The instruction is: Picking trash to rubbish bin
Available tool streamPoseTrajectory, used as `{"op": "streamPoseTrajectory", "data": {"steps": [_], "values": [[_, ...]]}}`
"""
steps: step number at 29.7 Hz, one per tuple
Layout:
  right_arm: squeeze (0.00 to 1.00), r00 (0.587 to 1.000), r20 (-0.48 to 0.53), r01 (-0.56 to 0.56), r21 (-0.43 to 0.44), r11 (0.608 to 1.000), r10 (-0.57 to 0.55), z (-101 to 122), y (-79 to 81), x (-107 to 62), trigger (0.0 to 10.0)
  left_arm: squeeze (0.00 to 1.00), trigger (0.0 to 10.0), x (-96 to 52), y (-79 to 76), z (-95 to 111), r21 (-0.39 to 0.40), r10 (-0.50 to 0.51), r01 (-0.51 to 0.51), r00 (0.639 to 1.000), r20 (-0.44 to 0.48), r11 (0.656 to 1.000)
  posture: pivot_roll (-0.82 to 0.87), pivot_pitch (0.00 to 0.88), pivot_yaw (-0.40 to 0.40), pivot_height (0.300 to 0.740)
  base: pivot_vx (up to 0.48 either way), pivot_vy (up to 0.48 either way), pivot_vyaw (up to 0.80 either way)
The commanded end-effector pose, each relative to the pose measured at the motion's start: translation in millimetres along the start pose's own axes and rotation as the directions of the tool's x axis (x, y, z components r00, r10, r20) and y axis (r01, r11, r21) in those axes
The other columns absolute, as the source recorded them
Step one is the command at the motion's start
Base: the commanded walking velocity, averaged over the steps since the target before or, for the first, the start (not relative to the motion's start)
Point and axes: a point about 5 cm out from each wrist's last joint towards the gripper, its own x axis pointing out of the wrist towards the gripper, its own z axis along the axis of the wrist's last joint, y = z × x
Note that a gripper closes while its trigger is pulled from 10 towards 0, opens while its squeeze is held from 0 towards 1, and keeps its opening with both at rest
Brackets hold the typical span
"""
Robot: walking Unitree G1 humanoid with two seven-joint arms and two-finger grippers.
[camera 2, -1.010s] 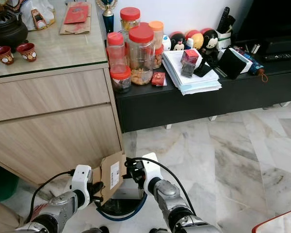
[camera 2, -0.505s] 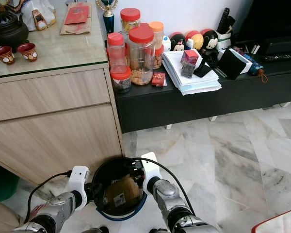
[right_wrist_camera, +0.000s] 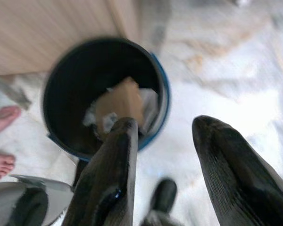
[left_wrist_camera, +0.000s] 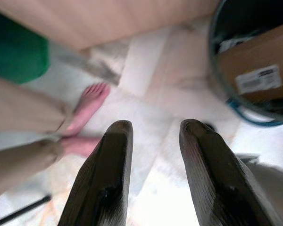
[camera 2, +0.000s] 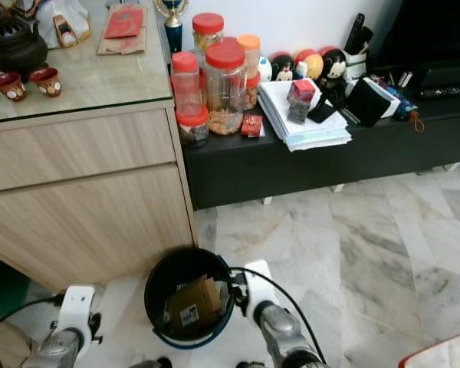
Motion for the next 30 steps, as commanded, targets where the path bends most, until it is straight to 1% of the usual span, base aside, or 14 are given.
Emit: {"op": "streamPoseTrajectory", "data": {"steps": [1, 3, 6, 8, 10, 12, 15, 18, 20, 30], "values": [[0.00, 1.000, -0.024, 0.018, 0.035, 0.999, -0.017, -9, -1.5, -2.3, 10.0, 0.00, 10.0, -3.2, 5.8, -13, 0.002, 0.032, -0.032, 0.999, -0.029, 0.999, 0.15, 0.151, -0.029, 0.740, 0.000, 0.000, 0.00], [0.00, 0.997, -0.054, 0.051, 0.030, 0.998, -0.050, -18, -6.0, -5.4, 10.0, 0.00, 10.0, -6.8, 8.5, -25, -0.012, 0.052, -0.053, 0.997, -0.058, 0.999, 0.15, 0.154, -0.030, 0.740, 0.000, 0.000, 0.00], [0.00, 0.994, -0.075, 0.082, 0.053, 0.995, -0.078, -24, -9.0, -7.6, 10.0, 0.00, 10.0, -9.7, 9.4, -34, -0.042, 0.070, -0.074, 0.994, -0.088, 0.996, 0.15, 0.153, -0.030, 0.740, 0.000, 0.000, 0.00], [0.00, 0.993, -0.089, 0.089, 0.064, 0.994, -0.083, -28, -9.4, -8.7, 10.0, 0.00, 10.0, -10.9, 8.8, -38, -0.053, 0.071, -0.077, 0.992, -0.101, 0.996, 0.15, 0.151, -0.027, 0.740, 0.000, 0.000, 0.00], [0.00, 0.986, -0.131, 0.112, 0.072, 0.991, -0.102, -38, -11.3, -12.0, 10.0, 0.00, 10.0, -14.6, 4.6, -49, -0.074, 0.062, -0.073, 0.988, -0.141, 0.995, 0.15, 0.147, -0.023, 0.740, 0.000, 0.000, 0.00], [0.00, 0.984, -0.139, 0.124, 0.080, 0.989, -0.112, -40, -11.9, -12.9, 10.0, 0.00, 10.0, -16.0, 2.7, -54, -0.087, 0.057, -0.071, 0.986, -0.157, 0.994, 0.15, 0.146, -0.021, 0.740, 0.000, 0.000, 0.00], [0.00, 0.983, -0.142, 0.128, 0.095, 0.987, -0.114, -42, -10.9, -13.2, 10.0, 0.00, 10.0, -17.1, 0.9, -56, -0.090, 0.046, -0.062, 0.985, -0.165, 0.994, 0.15, 0.148, -0.016, 0.740, 0.000, 0.000, 0.00], [0.00, 0.983, -0.145, 0.123, 0.095, 0.988, -0.109, -44, -9.1, -13.6, 10.0, 0.00, 10.0, -17.3, -1.0, -57, -0.075, 0.034, -0.047, 0.986, -0.162, 0.996, 0.15, 0.147, -0.014, 0.740, 0.000, 0.000, 0.00], [0.00, 0.982, -0.152, 0.126, 0.101, 0.987, -0.110, -46, -8.3, -14.4, 10.0, 0.00, 10.0, -17.2, -0.6, -56, -0.087, 0.037, -0.052, 0.986, -0.163, 0.995, 0.15, 0.147, -0.016, 0.740, 0.000, 0.000, 0.00], [0.00, 0.980, -0.168, 0.124, 0.095, 0.988, -0.107, -51, -6.9, -15.9, 10.0, 0.00, 10.0, -17.5, -2.6, -58, -0.084, 0.028, -0.044, 0.984, -0.175, 0.996, 0.15, 0.149, -0.020, 0.740, 0.000, 0.000, 0.00]]}}
